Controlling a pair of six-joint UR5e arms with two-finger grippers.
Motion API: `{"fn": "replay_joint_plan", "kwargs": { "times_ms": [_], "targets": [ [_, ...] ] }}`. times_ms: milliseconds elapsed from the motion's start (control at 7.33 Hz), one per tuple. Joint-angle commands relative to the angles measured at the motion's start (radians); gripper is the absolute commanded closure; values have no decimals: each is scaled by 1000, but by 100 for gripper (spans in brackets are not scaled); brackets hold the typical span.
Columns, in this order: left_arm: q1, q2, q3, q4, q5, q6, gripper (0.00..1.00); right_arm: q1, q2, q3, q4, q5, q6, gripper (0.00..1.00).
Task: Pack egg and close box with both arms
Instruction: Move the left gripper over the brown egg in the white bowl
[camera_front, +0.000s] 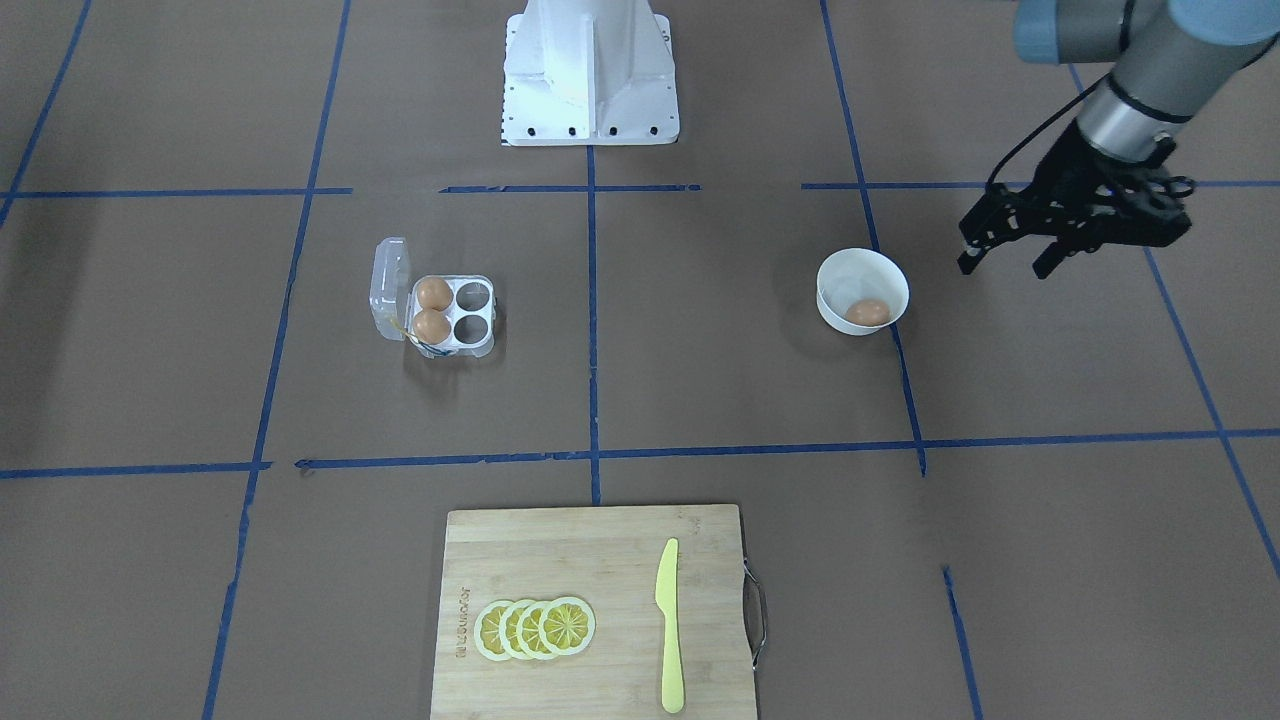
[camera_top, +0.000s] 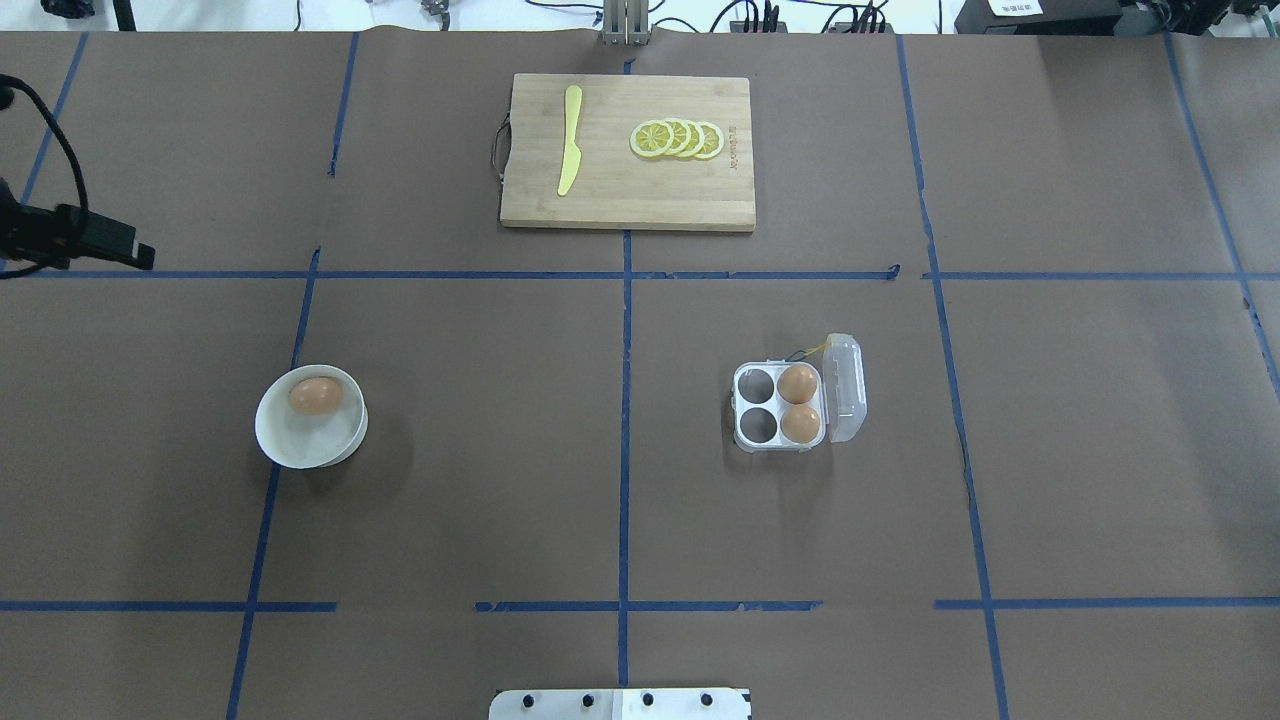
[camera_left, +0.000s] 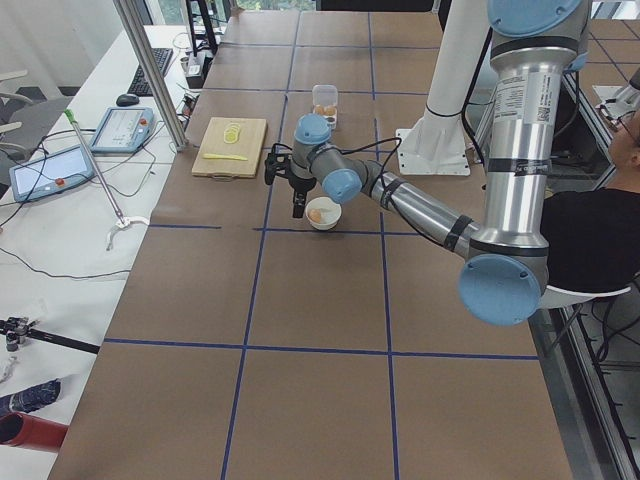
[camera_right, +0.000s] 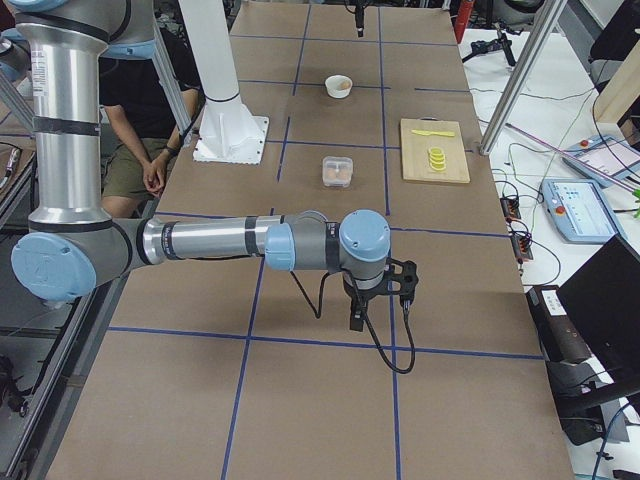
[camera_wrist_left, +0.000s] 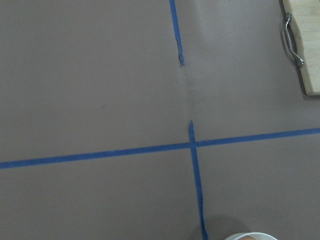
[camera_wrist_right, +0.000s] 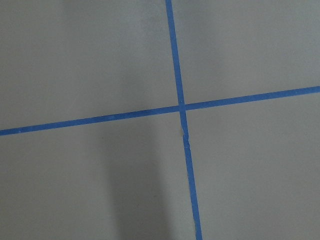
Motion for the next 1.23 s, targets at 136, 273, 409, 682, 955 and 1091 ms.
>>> {"fn": "replay_joint_plan", "kwargs": {
  "times_ms": [136, 273, 409, 682, 955, 1091],
  "targets": [
    [193, -123, 80, 54, 152, -164, 5, 0, 3, 0, 0, 0, 2, 0],
    [193, -142, 87, 70, 152, -163, 11, 0, 4, -3, 0, 0, 2, 0],
    [195, -146, 99, 70, 152, -158, 16, 0, 4, -3, 0, -2, 2, 0],
    [195, -163, 139, 69, 154, -155, 17, 0, 4, -6, 0, -2, 2, 0],
    [209, -161, 145, 67, 152, -155, 17, 0, 4, -6, 0, -2, 2, 0],
    [218, -159, 153, 66, 152, -155, 17, 0, 4, -8, 0, 0, 2, 0]
  ]
}}
